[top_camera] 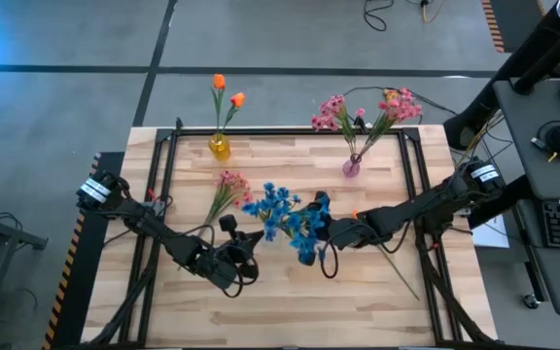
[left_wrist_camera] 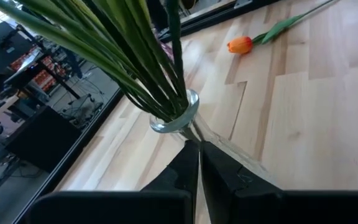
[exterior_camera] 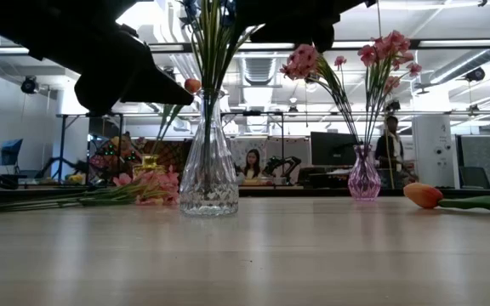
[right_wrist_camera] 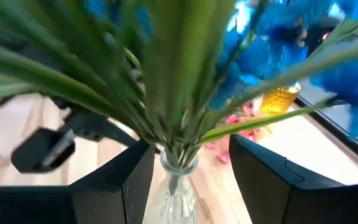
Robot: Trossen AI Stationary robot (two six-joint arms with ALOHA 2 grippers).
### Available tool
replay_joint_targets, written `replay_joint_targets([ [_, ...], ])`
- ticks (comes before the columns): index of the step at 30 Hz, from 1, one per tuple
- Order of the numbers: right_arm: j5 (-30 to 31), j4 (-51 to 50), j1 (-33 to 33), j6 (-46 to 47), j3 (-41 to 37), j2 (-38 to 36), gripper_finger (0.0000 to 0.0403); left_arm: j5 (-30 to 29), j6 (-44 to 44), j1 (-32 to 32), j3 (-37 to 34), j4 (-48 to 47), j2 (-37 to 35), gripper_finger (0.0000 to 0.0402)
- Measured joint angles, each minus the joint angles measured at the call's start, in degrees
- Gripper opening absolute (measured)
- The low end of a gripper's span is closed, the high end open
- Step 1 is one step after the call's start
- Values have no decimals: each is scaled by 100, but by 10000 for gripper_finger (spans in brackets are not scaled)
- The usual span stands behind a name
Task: Sort flowers into vase by color
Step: Put the blue flowers into the transparent vase
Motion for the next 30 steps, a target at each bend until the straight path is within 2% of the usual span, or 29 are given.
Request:
replay_joint_targets([
  [11,-95,290,85,153,0,2,201,-42,-1,2,0,-10,0,1],
  [17,-93,830,83,85,0,140,201,-39,-1,7,0,-41,0,1],
  [22,61,899,74,82,0,190,198,-39,-19,7,0,-44,7,1],
  [25,106,979,72,68,0,190,175,-39,-20,11,0,-43,9,1],
  [30,108,973,72,-25,0,190,110,-39,-20,11,0,-44,10,1],
])
